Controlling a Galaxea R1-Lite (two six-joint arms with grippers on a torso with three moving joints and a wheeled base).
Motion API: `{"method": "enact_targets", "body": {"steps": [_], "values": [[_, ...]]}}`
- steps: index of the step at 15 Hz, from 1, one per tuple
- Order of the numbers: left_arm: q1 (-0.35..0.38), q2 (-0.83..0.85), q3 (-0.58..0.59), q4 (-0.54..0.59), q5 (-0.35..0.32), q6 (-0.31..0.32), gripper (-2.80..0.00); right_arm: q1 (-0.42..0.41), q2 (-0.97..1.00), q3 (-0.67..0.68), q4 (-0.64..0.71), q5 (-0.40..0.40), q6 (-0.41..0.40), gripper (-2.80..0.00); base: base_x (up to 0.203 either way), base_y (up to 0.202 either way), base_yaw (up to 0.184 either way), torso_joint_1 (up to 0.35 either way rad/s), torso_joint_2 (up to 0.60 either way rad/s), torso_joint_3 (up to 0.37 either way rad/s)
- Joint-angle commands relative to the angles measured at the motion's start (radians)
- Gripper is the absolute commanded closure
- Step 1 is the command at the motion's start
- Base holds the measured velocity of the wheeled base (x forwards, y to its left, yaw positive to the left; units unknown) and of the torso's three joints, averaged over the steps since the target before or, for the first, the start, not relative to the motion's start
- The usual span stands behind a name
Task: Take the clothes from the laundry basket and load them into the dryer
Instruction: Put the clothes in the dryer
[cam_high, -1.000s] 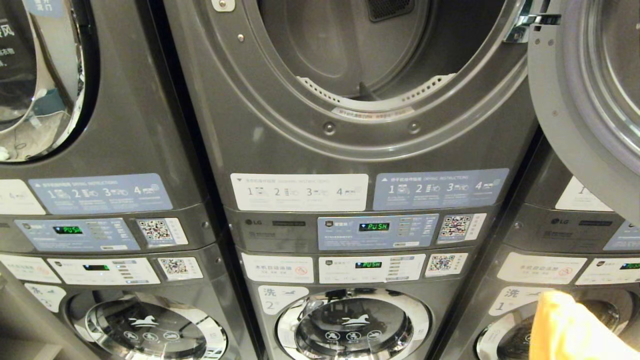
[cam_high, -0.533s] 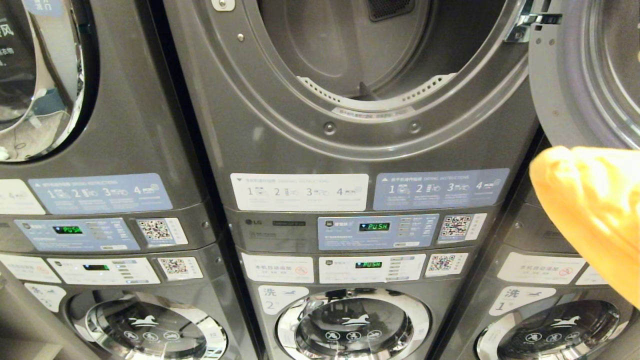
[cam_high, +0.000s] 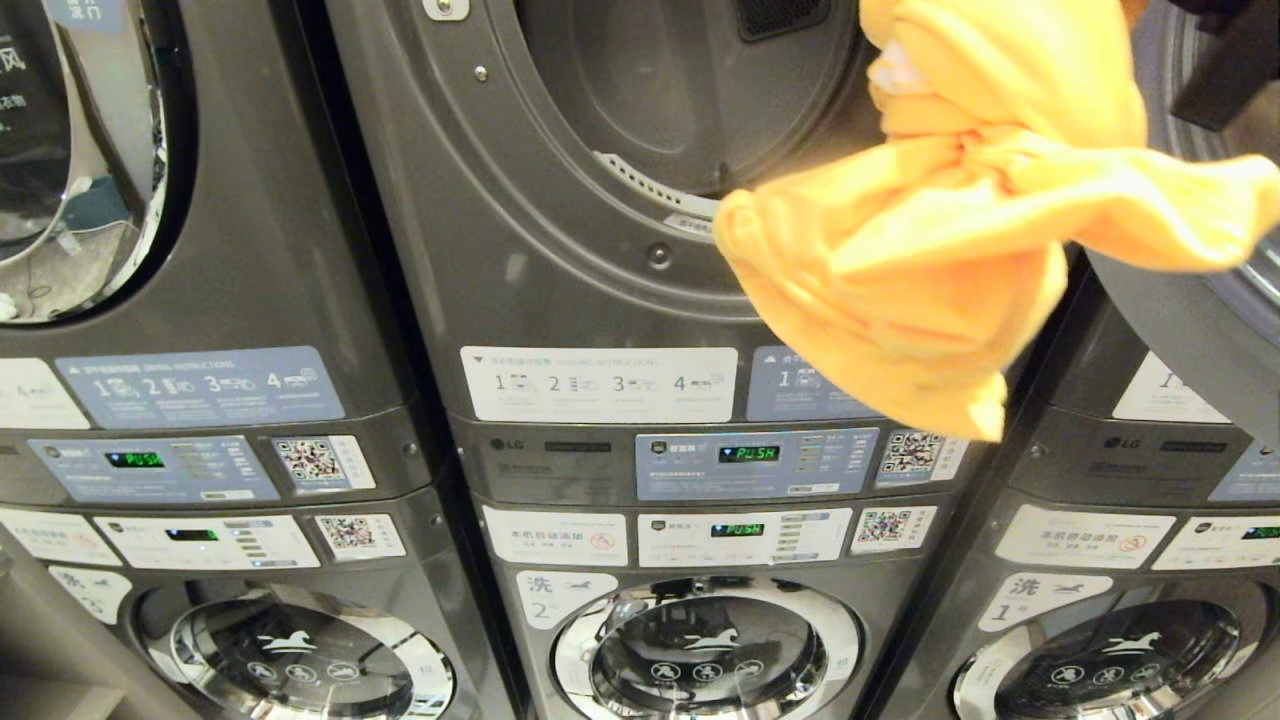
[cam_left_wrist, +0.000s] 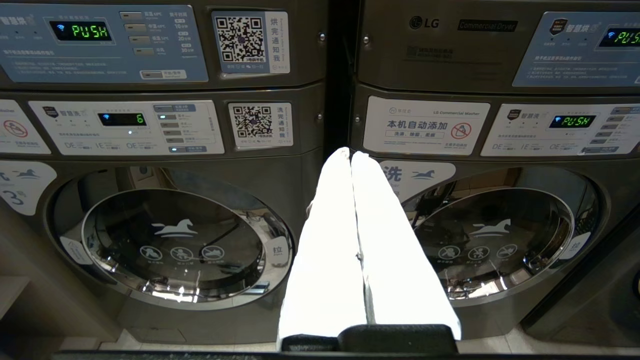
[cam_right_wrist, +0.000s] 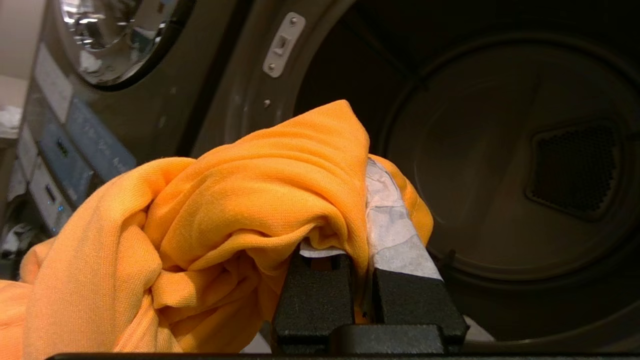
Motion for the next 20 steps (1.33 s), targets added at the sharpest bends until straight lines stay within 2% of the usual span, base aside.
{"method": "enact_targets", "body": {"steps": [1,6,8,11,12,14,20], "values": [[0.001,0.000,0.000,0.000,0.000,0.000,0.00,0.028,0.152,-0.107,-0.007,-0.050,-0.002,0.00,0.000,0.000,0.000,0.000,0.00,0.000],[0.000,0.000,0.000,0.000,0.000,0.000,0.00,0.022,0.501,-0.588,-0.024,-0.360,0.089,0.00,0.000,0.000,0.000,0.000,0.00,0.000],[0.000,0.000,0.000,0.000,0.000,0.000,0.00,0.002,0.604,-0.634,-0.113,-0.567,0.141,0.00,0.000,0.000,0.000,0.000,0.00,0.000],[0.001,0.000,0.000,0.000,0.000,0.000,0.00,-0.060,0.722,-0.636,-0.274,-0.748,0.239,0.00,0.000,0.000,0.000,0.000,0.00,0.000],[0.001,0.000,0.000,0.000,0.000,0.000,0.00,-0.075,0.757,-0.637,-0.330,-0.784,0.250,0.00,0.000,0.000,0.000,0.000,0.00,0.000],[0.001,0.000,0.000,0.000,0.000,0.000,0.00,-0.086,0.806,-0.637,-0.412,-0.804,0.256,0.00,0.000,0.000,0.000,0.000,0.00,0.000],[0.000,0.000,0.000,0.000,0.000,0.000,0.00,-0.085,0.816,-0.640,-0.408,-0.767,0.249,0.00,0.000,0.000,0.000,0.000,0.00,0.000]]}}
